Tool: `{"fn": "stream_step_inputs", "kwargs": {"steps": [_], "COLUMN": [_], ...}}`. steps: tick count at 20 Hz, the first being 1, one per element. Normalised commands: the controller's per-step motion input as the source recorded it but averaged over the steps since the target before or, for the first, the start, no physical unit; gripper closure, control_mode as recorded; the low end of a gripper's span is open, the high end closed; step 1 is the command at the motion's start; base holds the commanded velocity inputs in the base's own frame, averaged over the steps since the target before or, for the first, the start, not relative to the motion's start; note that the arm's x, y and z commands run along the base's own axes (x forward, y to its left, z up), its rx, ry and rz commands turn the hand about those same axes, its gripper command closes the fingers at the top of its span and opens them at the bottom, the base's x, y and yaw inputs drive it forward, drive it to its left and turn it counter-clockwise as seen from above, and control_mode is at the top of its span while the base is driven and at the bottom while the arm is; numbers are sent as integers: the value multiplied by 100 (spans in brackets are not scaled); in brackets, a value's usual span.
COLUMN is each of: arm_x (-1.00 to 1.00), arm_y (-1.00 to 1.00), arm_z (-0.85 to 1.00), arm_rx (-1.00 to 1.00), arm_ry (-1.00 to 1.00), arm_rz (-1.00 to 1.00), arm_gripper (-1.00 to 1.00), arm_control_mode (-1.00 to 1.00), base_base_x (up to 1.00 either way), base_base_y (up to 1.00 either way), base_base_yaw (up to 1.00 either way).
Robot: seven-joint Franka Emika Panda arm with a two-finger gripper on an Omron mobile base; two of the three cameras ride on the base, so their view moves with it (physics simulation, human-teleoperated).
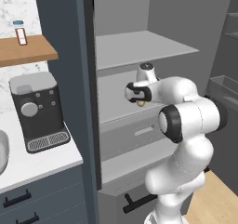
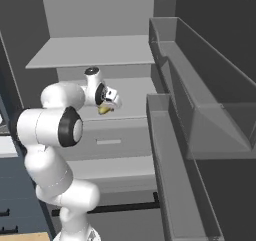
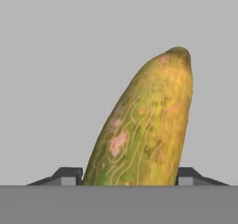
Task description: Place one cucumber and one fish in each tupperware on the nearby counter, to pack two identical lunches.
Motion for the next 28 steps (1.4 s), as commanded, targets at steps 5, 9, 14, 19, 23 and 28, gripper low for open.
{"fn": "stream_step_inputs", "kwargs": {"steps": [5, 9, 14, 19, 23, 28], "arm_x": [-98, -97, -100, -92, -100, -100], "arm_y": [0, 0, 0, 0, 0, 0], "arm_z": [0, 13, 65, 93, 20, 15], "arm_rx": [0, 0, 0, 0, -1, -5], "arm_ry": [-13, -9, 0, 2, -3, -20], "arm_rz": [0, 0, 7, 16, 26, 23], "arm_gripper": [100, 100, 100, 100, 100, 100], "arm_control_mode": [-100, -100, -100, -100, -100, -100], "base_base_x": [0, 0, 0, 0, 0, 0], "base_base_y": [0, 0, 0, 0, 0, 0], "base_base_yaw": [0, 0, 0, 0, 0, 0]}}
